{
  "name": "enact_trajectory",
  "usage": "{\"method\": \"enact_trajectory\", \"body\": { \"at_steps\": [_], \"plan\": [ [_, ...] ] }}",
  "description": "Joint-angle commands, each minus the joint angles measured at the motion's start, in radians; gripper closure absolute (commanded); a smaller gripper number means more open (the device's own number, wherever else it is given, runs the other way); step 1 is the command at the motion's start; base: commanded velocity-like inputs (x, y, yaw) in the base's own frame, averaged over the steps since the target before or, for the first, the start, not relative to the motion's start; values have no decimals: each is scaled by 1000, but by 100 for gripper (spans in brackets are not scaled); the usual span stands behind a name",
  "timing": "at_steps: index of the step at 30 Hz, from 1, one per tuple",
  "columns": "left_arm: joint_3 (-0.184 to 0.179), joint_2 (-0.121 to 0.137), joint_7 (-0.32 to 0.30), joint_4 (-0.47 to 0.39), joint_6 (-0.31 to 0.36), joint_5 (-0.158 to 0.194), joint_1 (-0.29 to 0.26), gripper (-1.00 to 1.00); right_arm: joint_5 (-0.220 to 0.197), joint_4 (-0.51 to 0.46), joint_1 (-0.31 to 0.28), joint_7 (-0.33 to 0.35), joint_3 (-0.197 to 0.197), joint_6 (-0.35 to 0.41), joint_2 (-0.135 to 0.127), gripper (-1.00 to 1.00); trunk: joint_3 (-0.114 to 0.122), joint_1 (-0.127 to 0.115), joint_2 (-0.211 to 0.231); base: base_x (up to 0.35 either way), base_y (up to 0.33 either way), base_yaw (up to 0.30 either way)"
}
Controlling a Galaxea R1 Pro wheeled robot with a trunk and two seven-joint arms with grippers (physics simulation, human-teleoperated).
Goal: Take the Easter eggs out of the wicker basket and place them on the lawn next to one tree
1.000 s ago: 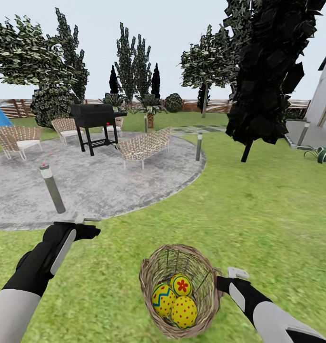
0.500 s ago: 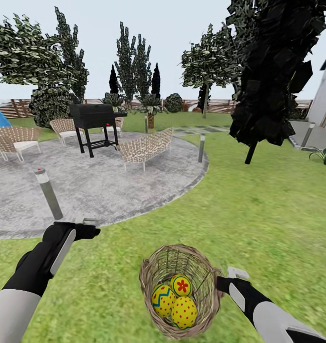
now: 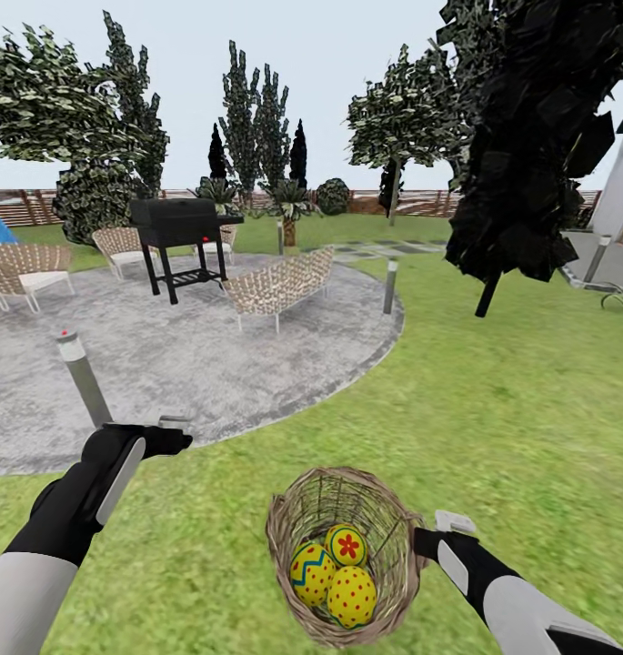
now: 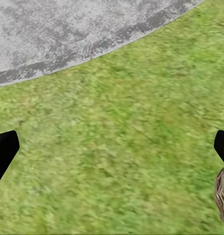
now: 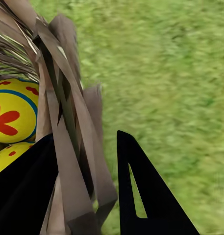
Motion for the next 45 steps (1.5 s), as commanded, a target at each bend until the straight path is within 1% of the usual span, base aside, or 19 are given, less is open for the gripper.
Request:
{"method": "enact_trajectory", "body": {
  "at_steps": [1, 13, 16, 18, 20, 25, 34, 45],
  "plan": [
    [-2, 1, 5, -1, 3, 7, -1, -100, -11, -2, -1, -2, -4, 5, 1, 100, -1, 1, -1, 333, 83, 0],
    [1, 1, 5, -1, 3, 7, -1, -100, -11, 0, -1, -2, -4, 4, 1, 100, -1, 1, -1, 333, 80, 0],
    [2, 1, 5, -1, 3, 7, -1, -100, -11, 6, -1, -2, -5, -67, 5, 100, -1, 1, -1, 333, 75, 0],
    [1, 1, 5, -1, 3, 7, -1, -100, -12, 7, -1, -2, -6, -83, 7, 100, -1, 1, -1, 333, 71, 0],
    [-4, 1, 5, -1, 3, 7, -1, -100, -12, 7, -1, -2, -6, -87, 7, 100, -1, 1, -1, 333, 27, 0],
    [2, 1, 3, -1, 3, 7, -1, -100, -11, 5, -1, -2, -6, -88, 7, 100, -1, 1, -1, 333, 3, 0],
    [-5, 1, 4, -1, 3, 7, -1, -100, -12, 2, -1, -2, -6, -91, 7, 100, -1, 1, -1, 333, 0, -3],
    [3, 1, 3, -2, 3, 9, -1, -100, -13, 3, -1, -2, -6, -90, 8, 100, 5, 1, -1, 333, 57, -238]
  ]
}}
